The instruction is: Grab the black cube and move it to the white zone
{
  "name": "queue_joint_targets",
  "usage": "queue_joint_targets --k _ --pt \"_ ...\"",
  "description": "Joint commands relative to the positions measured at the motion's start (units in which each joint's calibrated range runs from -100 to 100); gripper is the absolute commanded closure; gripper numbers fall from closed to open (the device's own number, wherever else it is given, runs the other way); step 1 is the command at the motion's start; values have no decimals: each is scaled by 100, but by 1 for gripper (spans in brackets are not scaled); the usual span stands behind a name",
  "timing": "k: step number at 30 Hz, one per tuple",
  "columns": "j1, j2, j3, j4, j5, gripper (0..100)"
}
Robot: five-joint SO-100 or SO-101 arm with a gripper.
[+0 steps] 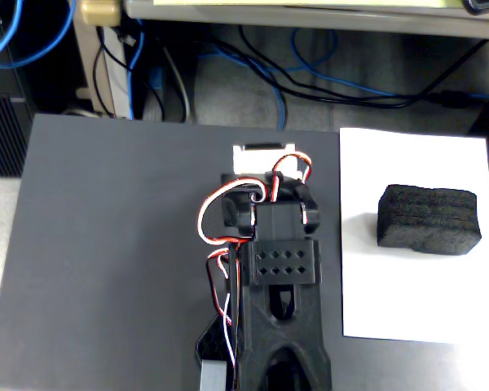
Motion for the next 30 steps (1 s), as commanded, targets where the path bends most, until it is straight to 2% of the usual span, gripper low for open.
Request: queue_joint_targets --k 1,4,6,30 --pt "-25 -8 -9 207 34 98" --pt "335 -41 -18 490 50 98" --pt "600 -41 -18 679 296 98" --pt "600 -33 -9 679 275 99"
